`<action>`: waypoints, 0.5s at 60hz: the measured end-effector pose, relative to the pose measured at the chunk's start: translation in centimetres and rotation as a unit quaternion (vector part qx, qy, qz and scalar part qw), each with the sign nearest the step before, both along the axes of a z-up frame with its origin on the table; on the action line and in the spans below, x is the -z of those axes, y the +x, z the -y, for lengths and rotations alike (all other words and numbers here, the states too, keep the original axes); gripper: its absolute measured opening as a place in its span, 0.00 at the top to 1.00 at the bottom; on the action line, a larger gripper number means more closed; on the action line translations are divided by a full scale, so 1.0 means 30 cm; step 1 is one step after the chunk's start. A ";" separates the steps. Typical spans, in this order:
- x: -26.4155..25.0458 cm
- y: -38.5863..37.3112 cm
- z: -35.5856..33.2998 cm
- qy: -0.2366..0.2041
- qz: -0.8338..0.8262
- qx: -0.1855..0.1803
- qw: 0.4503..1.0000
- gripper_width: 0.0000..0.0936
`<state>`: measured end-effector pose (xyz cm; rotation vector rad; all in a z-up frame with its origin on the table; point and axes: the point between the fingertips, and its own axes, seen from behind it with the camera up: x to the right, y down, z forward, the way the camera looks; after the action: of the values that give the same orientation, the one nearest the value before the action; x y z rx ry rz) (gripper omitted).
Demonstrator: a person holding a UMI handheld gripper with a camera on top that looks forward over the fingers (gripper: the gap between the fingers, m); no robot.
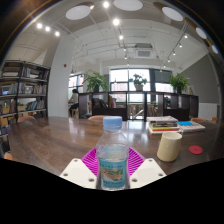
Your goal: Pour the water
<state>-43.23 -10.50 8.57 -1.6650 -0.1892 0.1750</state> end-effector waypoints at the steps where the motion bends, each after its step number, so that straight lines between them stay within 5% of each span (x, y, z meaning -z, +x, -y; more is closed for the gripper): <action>1: 0.002 -0.003 -0.004 0.002 0.000 -0.002 1.000 0.66; 19: -0.104 0.021 -0.134 -0.024 -0.132 0.020 0.991 0.66; 30: -0.291 0.053 -0.244 -0.029 -0.390 0.007 0.920 0.66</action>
<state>-41.64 -3.19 17.31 -1.5345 0.4360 0.8197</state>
